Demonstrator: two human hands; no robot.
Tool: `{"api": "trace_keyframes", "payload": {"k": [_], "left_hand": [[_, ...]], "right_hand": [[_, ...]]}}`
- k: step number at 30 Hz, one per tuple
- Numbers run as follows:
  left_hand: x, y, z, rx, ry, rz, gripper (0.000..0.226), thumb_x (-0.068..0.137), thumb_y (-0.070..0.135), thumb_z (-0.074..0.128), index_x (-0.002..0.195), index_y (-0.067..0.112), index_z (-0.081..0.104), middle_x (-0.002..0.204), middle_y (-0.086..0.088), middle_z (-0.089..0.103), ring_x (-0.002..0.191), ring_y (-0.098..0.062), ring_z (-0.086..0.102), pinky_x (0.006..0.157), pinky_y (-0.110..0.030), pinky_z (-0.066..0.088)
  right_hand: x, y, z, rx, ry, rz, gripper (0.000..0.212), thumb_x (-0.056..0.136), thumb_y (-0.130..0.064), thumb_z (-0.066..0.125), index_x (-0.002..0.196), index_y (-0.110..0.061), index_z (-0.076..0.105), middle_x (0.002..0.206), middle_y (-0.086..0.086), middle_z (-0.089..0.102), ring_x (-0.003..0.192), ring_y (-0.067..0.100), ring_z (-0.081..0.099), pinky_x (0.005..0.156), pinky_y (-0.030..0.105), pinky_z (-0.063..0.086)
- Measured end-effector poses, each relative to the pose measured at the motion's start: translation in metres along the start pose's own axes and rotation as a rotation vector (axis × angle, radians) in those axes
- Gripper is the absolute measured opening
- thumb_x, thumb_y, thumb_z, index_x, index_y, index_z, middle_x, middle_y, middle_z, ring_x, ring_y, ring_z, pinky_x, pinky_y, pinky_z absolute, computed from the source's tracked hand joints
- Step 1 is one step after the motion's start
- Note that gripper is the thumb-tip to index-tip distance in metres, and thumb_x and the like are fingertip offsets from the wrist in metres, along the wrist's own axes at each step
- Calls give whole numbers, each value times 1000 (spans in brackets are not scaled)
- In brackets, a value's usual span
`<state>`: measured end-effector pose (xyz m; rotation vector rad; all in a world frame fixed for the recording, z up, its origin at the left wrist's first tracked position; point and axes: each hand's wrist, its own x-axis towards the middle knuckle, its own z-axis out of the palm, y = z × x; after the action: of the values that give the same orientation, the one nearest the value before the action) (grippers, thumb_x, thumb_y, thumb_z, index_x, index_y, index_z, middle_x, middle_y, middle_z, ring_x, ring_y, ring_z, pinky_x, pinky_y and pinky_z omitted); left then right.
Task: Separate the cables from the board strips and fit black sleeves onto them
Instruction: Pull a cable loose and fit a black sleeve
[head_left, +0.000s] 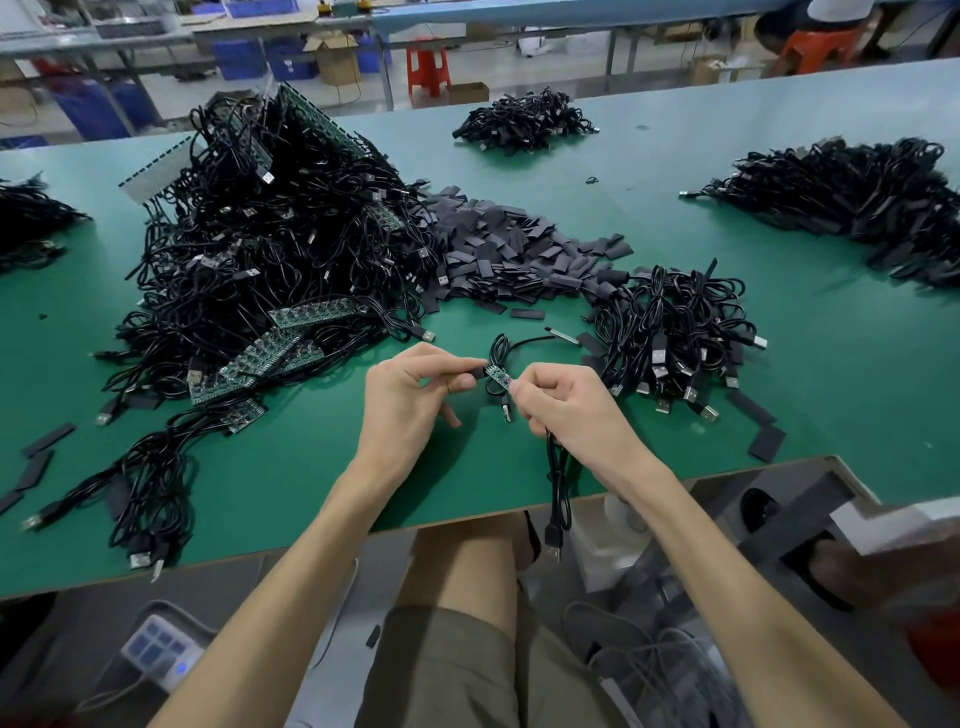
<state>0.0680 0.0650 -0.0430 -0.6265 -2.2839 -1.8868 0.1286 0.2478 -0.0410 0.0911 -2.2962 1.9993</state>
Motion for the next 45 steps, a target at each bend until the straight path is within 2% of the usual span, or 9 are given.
{"api": "trace_keyframes", "payload": {"k": [6, 9, 13, 20, 24, 28, 31, 38, 45], "left_hand": [[0, -3, -2, 33, 13, 43, 27, 89, -12, 67, 95, 9, 82, 89, -9, 70, 67, -22, 64, 52, -33, 59], [1, -2, -1, 46, -41, 48, 26, 89, -11, 67, 98, 9, 82, 90, -6, 71, 71, -15, 63, 57, -27, 57], [3, 1, 0, 53, -111, 67, 29, 87, -10, 70, 105, 12, 79, 92, -4, 70, 71, -12, 61, 64, -26, 56], [1, 4, -3, 54, -142, 137, 27, 85, -11, 70, 107, 1, 77, 95, -11, 69, 75, -14, 63, 74, -24, 55], [0, 5, -2, 81, -148, 156, 26, 86, -11, 69, 107, 2, 78, 96, -11, 69, 78, -12, 63, 77, -22, 52], [-1, 5, -2, 104, -150, 160, 25, 87, -10, 69, 106, 3, 78, 96, -10, 69, 80, -7, 62, 78, -18, 50], [0, 6, -2, 129, -165, 152, 25, 86, -8, 71, 106, 5, 79, 97, -6, 70, 87, -8, 63, 82, -22, 51], [0, 7, -4, 130, -198, 134, 24, 86, -3, 73, 107, 8, 79, 99, -9, 72, 92, -15, 65, 85, -28, 52], [-1, 6, -5, 102, -223, 108, 23, 86, -1, 73, 107, 6, 78, 99, -8, 71, 91, -7, 63, 85, -19, 47]], "right_hand": [[-1, 3, 0, -35, -38, -6, 33, 93, -27, 61, 63, -15, 54, 54, -3, 42, 48, 8, 34, 50, 14, 29], [0, 2, 0, -38, -60, -1, 32, 93, -25, 62, 63, -17, 55, 51, -3, 42, 48, 9, 33, 50, 14, 29], [0, 4, -4, -38, -83, 6, 35, 99, -15, 62, 66, -8, 53, 56, 3, 44, 49, 9, 35, 50, 14, 31], [1, -1, -10, 51, -131, 39, 33, 96, -12, 60, 64, -12, 52, 56, -6, 45, 47, 4, 35, 49, 11, 30], [-1, -4, -11, 76, -142, 49, 28, 91, -18, 61, 67, -6, 53, 56, -4, 44, 47, 6, 33, 48, 12, 29], [2, -5, -12, 26, -162, 68, 35, 98, -8, 59, 64, -10, 52, 55, -3, 44, 46, 6, 34, 47, 12, 28], [4, -6, -14, 22, -169, 91, 40, 99, -4, 58, 61, -13, 52, 53, -7, 45, 44, 4, 34, 46, 11, 28], [4, -6, -15, 30, -178, 85, 28, 89, -21, 62, 63, -13, 54, 55, -4, 44, 45, 6, 35, 46, 12, 28], [3, -5, -17, 36, -201, 95, 30, 89, -21, 62, 61, -16, 54, 56, -4, 44, 46, 7, 34, 47, 14, 28]]}}
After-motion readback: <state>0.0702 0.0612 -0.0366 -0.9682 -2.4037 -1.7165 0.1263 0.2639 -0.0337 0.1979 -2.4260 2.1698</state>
